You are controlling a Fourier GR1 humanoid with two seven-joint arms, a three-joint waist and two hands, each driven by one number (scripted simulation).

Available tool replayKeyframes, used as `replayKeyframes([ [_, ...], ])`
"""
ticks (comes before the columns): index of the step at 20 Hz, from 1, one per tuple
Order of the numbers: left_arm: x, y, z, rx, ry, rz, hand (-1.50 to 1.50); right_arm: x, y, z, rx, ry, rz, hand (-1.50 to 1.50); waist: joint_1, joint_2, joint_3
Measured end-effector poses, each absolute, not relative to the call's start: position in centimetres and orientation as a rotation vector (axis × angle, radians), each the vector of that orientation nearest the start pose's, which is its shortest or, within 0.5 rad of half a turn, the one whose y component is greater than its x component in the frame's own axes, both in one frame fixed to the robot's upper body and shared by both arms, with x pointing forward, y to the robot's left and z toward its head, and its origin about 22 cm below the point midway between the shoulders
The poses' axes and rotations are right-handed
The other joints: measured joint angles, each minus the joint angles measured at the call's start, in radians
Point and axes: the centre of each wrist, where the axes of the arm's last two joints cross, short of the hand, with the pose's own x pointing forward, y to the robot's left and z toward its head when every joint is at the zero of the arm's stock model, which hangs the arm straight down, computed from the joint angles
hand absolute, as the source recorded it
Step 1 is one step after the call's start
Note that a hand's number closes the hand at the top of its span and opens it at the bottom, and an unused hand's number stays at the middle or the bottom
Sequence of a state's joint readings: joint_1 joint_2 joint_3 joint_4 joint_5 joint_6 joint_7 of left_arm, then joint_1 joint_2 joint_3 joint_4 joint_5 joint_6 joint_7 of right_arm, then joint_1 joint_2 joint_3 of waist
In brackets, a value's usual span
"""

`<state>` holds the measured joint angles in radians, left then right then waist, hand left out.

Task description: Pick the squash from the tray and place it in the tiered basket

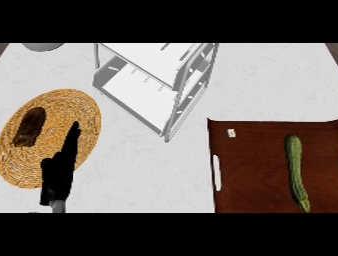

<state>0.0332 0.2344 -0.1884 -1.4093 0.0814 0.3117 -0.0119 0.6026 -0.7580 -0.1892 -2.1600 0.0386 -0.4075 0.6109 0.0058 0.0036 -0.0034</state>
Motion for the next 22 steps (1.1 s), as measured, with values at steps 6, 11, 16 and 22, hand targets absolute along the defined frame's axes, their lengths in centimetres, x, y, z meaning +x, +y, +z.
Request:
replayKeyframes([
  [6,22.7,24.4,-4.1,0.265,-1.380,-0.039,0.00,13.2,-33.1,14.9,-1.058,-0.932,0.158,-1.50,0.015,0.000,0.003],
  [11,22.7,24.4,-4.1,0.256,-1.371,-0.037,0.00,14.7,-30.8,13.6,-1.101,-0.895,0.237,-1.50,0.018,-0.001,0.005],
  [16,22.6,24.2,-4.2,0.260,-1.374,-0.042,0.00,16.2,-29.4,12.2,-1.124,-0.831,0.319,-1.50,0.020,-0.002,0.006],
  [22,22.5,24.1,-4.5,0.263,-1.382,-0.047,0.00,18.1,-28.5,10.5,-1.108,-0.738,0.379,-1.50,0.021,-0.003,0.007],
])
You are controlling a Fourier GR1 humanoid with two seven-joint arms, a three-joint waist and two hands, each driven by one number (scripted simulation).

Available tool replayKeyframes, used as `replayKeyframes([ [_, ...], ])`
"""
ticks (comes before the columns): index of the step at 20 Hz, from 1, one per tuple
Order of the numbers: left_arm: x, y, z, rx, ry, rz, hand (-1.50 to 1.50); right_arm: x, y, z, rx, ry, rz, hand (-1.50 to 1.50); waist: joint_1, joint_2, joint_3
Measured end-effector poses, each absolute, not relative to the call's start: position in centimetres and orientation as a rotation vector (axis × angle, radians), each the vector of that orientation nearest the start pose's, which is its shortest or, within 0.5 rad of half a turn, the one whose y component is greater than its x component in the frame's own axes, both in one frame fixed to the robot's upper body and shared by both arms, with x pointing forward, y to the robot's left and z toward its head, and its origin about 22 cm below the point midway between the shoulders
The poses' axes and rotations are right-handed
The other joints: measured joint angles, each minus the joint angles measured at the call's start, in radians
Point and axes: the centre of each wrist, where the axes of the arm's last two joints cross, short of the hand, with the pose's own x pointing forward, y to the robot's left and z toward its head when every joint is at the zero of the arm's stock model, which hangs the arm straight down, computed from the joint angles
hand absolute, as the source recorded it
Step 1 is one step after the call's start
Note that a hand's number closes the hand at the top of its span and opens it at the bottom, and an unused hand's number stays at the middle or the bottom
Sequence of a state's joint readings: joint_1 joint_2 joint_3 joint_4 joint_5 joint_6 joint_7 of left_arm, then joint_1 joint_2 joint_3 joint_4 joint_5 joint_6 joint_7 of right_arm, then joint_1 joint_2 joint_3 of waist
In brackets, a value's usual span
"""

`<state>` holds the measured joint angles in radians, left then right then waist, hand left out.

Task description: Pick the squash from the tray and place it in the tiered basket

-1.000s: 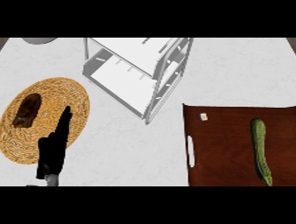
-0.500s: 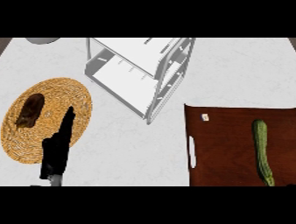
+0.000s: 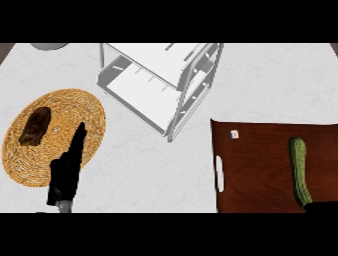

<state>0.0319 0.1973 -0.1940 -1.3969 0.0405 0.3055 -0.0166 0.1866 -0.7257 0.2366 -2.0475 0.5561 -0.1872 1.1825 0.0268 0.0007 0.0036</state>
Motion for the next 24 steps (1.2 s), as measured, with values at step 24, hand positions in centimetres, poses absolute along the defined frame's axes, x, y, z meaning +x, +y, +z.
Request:
replayKeyframes([
  [24,22.1,24.7,-4.3,0.262,-1.353,-0.026,0.00,24.4,-27.0,7.0,-0.959,-0.549,0.482,-1.50,-0.019,-0.004,0.001],
])
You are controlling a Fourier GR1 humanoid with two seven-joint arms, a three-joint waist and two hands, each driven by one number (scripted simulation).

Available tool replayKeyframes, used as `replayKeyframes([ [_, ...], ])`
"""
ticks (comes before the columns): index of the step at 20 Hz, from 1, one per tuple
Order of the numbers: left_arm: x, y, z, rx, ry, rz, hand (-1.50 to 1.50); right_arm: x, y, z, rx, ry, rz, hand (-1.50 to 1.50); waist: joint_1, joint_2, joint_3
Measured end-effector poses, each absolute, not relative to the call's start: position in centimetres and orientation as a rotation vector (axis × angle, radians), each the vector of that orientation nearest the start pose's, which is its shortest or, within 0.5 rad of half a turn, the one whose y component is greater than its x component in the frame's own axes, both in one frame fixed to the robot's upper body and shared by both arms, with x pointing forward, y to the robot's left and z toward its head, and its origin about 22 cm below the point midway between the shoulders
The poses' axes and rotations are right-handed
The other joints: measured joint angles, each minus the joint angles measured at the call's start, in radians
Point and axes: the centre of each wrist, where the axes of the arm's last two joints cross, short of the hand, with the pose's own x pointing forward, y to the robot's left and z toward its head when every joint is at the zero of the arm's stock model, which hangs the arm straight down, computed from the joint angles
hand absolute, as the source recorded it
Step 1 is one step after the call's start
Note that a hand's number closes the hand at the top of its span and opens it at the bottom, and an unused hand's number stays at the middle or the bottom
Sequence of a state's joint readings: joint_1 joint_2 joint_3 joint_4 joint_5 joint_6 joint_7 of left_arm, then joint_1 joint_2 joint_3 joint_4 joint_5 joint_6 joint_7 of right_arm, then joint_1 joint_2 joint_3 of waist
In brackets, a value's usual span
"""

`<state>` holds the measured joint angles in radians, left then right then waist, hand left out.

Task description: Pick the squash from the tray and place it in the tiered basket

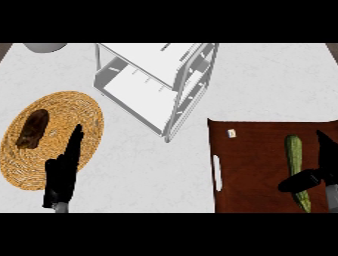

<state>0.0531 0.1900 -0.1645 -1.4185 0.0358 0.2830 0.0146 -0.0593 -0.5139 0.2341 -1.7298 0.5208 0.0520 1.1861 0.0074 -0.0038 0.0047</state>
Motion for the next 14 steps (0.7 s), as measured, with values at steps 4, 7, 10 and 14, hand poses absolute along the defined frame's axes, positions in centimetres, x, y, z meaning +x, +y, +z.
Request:
replayKeyframes([
  [4,22.2,24.3,-4.3,0.275,-1.342,-0.017,0.00,24.8,-27.3,6.5,-0.941,-0.522,0.491,-1.50,-0.003,-0.001,0.001],
  [7,22.1,24.5,-4.4,0.272,-1.352,-0.025,0.00,25.2,-27.4,6.3,-0.920,-0.505,0.487,-1.50,-0.003,-0.001,0.001],
  [10,21.8,24.4,-4.5,0.271,-1.359,-0.023,0.00,25.3,-27.6,5.6,-0.901,-0.480,0.479,-1.50,-0.003,-0.002,0.002],
  [14,21.5,25.0,-4.4,0.258,-1.359,-0.030,0.00,25.7,-27.8,5.0,-0.881,-0.460,0.465,-1.50,-0.004,-0.001,0.000],
])
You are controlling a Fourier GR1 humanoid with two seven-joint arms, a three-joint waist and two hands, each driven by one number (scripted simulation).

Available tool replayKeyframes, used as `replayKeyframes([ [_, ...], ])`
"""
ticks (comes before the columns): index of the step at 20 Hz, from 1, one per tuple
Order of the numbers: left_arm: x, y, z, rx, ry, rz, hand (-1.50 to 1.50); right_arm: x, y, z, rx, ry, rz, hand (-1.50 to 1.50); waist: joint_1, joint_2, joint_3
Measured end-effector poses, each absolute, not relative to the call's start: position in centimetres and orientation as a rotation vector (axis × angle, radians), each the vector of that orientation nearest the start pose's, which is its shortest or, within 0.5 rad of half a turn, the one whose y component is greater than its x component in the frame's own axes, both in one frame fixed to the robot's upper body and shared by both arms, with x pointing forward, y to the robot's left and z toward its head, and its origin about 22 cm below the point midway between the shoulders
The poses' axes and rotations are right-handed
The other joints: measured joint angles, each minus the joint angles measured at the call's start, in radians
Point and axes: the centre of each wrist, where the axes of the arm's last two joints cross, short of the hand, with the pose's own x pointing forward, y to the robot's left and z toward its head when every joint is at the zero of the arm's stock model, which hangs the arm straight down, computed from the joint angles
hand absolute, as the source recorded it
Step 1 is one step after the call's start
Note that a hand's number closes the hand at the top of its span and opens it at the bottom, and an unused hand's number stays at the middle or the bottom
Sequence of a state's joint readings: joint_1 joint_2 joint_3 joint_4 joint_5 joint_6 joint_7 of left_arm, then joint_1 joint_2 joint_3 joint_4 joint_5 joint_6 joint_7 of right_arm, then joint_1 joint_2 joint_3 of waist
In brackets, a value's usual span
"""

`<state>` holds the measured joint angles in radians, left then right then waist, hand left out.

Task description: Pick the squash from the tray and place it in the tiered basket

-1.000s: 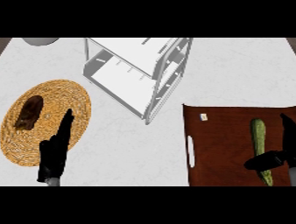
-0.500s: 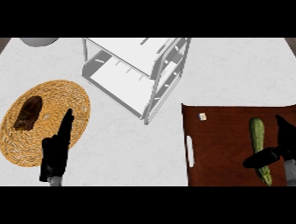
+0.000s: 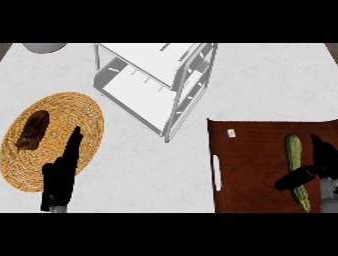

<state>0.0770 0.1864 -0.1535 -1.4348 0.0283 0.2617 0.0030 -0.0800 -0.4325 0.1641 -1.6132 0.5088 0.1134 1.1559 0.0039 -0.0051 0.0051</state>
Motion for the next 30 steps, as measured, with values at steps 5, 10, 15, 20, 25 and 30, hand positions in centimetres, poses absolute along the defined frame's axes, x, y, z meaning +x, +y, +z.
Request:
replayKeyframes([
  [5,21.5,24.8,-4.5,0.258,-1.362,-0.023,0.00,25.6,-28.0,4.1,-0.866,-0.443,0.457,1.50,-0.002,-0.002,0.002],
  [10,21.4,25.2,-4.5,0.254,-1.362,-0.025,0.00,25.2,-28.3,2.7,-0.888,-0.436,0.459,1.50,-0.002,-0.005,-0.005],
  [15,21.7,25.2,-4.2,0.254,-1.352,-0.026,0.00,25.6,-28.2,2.1,-0.922,-0.450,0.487,1.50,-0.003,-0.008,-0.013],
  [20,21.9,24.7,-4.3,0.269,-1.359,-0.031,0.00,25.8,-24.8,1.8,-0.979,-0.511,0.622,1.50,-0.002,-0.009,-0.017],
  [25,21.8,24.4,-4.4,0.256,-1.370,-0.047,0.00,24.6,-14.9,1.8,-0.957,-0.686,0.836,1.50,0.013,-0.006,-0.012],
  [30,21.6,24.3,-4.4,0.258,-1.363,-0.040,0.00,23.3,-8.4,4.1,-0.947,-0.862,0.871,1.50,0.009,-0.002,-0.003],
])
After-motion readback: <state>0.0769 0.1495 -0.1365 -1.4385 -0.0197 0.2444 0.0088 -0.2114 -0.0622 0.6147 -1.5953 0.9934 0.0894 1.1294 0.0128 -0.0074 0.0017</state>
